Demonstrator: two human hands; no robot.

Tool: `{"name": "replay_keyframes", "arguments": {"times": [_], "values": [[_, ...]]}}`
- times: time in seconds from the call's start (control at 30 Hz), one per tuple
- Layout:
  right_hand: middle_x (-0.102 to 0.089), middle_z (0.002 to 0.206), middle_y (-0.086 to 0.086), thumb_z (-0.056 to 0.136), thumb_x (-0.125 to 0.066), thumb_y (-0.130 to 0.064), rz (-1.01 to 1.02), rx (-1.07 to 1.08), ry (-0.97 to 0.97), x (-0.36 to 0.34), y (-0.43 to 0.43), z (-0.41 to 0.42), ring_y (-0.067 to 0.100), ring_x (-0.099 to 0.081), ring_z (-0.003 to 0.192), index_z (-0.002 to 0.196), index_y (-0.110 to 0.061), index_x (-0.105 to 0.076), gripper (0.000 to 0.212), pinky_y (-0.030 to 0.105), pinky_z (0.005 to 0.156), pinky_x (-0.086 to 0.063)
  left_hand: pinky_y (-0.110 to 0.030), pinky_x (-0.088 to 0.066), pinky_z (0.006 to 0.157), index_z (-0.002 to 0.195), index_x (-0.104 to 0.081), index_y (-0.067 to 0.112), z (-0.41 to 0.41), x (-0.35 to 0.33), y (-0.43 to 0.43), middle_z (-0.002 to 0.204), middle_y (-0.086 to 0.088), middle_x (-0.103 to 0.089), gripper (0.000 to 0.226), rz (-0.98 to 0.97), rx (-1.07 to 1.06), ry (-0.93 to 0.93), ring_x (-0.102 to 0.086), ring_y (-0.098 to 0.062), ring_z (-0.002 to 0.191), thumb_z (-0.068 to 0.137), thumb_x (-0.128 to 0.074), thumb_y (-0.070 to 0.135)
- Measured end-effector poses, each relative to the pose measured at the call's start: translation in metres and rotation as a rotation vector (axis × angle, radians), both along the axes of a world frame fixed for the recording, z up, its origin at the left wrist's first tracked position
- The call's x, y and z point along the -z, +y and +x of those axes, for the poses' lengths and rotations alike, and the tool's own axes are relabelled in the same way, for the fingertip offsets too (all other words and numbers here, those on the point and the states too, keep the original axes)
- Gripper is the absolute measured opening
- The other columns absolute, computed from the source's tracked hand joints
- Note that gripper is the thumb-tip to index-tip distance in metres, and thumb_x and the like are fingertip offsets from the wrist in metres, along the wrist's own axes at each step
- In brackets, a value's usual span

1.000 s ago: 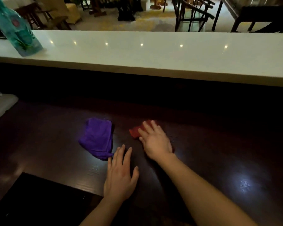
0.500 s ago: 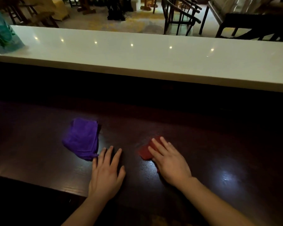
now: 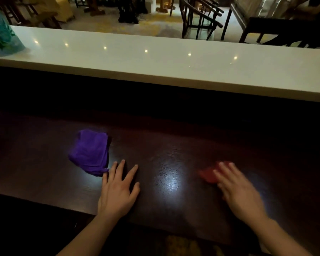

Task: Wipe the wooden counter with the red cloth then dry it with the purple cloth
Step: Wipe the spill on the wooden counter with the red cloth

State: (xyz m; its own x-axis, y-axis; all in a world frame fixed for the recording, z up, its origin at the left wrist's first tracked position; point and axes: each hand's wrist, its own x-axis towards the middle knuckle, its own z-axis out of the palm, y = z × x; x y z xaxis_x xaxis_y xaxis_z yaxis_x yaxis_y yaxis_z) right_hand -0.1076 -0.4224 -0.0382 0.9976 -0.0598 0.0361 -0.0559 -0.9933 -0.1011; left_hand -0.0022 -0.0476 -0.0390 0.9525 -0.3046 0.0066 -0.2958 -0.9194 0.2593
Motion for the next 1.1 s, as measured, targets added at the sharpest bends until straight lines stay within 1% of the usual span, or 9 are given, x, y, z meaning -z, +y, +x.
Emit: {"name": "replay_keyframes", "arguments": {"times": [0.1,0.17,0.3,0.43,0.5,0.63,0.83,1.0,1.1], "values": [[-0.026,0.157,0.006,0.097,-0.046,-0.028,0.001,0.421,0.055,-0.002,-0.037,0.023,0.03,-0.014,0.146,0.144,-0.021,-0.04,0.048,0.048,0.115,-0.024,-0.052,-0.011,0.117,0.147,-0.034,0.043,0.0,-0.001,-0.001,0.159,-0.007,-0.026,0.061,-0.007,0.032,0.001,-0.011,-0.026,0.149,0.088,-0.033,0.057],[-0.024,0.158,0.006,0.098,-0.04,-0.032,0.018,0.509,0.052,-0.008,-0.024,0.046,0.033,-0.013,0.146,0.145,-0.023,-0.038,0.047,0.047,0.116,-0.021,-0.051,-0.011,0.118,0.147,-0.033,0.043,0.0,-0.001,0.0,0.16,-0.006,-0.025,0.061,-0.003,0.039,0.001,-0.01,-0.024,0.149,0.088,-0.032,0.057],[-0.024,0.158,0.004,0.099,-0.037,-0.038,0.042,0.202,0.042,-0.015,0.048,0.073,0.033,-0.013,0.146,0.143,-0.029,-0.04,0.045,0.046,0.117,-0.019,-0.049,-0.009,0.119,0.147,-0.03,0.044,0.0,-0.003,0.0,0.161,-0.003,-0.021,0.061,0.011,0.034,0.003,-0.007,-0.022,0.149,0.088,-0.027,0.059],[-0.033,0.154,-0.003,0.095,-0.038,-0.044,-0.004,-0.209,0.057,-0.01,0.088,0.019,0.025,-0.024,0.144,0.138,-0.034,-0.044,0.045,0.042,0.114,-0.025,-0.049,-0.01,0.119,0.147,-0.033,0.042,-0.001,-0.005,0.001,0.16,-0.004,-0.024,0.061,0.001,0.033,-0.002,-0.01,-0.022,0.149,0.089,-0.025,0.058],[-0.031,0.155,-0.005,0.095,-0.04,-0.042,-0.033,-0.138,0.03,-0.005,0.055,-0.012,0.021,-0.022,0.145,0.139,-0.035,-0.044,0.044,0.04,0.114,-0.026,-0.049,-0.01,0.119,0.147,-0.033,0.041,-0.002,-0.004,0.001,0.16,-0.004,-0.024,0.062,0.014,0.039,-0.003,-0.01,-0.022,0.149,0.089,-0.024,0.058],[-0.02,0.158,-0.001,0.097,-0.042,-0.035,0.045,0.37,0.058,-0.007,0.005,-0.04,0.027,-0.011,0.147,0.144,-0.028,-0.039,0.047,0.047,0.116,-0.023,-0.051,-0.01,0.118,0.148,-0.033,0.038,-0.002,-0.003,-0.003,0.16,-0.007,-0.024,0.062,0.037,0.036,-0.008,-0.01,-0.025,0.149,0.089,-0.024,0.056],[-0.033,0.154,-0.001,0.094,-0.034,-0.041,-0.039,-0.133,0.023,-0.002,0.039,-0.037,0.028,-0.027,0.143,0.138,-0.032,-0.046,0.047,0.047,0.112,-0.031,-0.053,-0.014,0.119,0.149,-0.031,0.036,-0.004,-0.002,-0.001,0.16,-0.008,-0.024,0.06,0.067,0.049,-0.019,-0.013,-0.027,0.149,0.092,-0.024,0.053],[-0.028,0.156,0.009,0.099,-0.038,-0.034,0.033,0.357,0.069,-0.008,-0.018,0.054,0.038,-0.018,0.144,0.143,-0.022,-0.042,0.045,0.052,0.113,-0.026,-0.053,-0.014,0.118,0.149,-0.033,0.037,-0.001,-0.003,-0.003,0.159,-0.008,-0.026,0.059,0.07,0.043,-0.014,-0.014,-0.027,0.148,0.092,-0.024,0.052],[-0.02,0.16,0.004,0.1,-0.032,-0.042,0.051,0.288,0.052,-0.014,0.038,0.113,0.034,-0.011,0.146,0.145,-0.028,-0.035,0.048,0.047,0.117,-0.018,-0.052,-0.015,0.117,0.147,-0.035,0.037,-0.003,-0.005,-0.004,0.158,-0.008,-0.029,0.058,0.053,0.035,-0.019,-0.016,-0.026,0.148,0.092,-0.024,0.051]]}}
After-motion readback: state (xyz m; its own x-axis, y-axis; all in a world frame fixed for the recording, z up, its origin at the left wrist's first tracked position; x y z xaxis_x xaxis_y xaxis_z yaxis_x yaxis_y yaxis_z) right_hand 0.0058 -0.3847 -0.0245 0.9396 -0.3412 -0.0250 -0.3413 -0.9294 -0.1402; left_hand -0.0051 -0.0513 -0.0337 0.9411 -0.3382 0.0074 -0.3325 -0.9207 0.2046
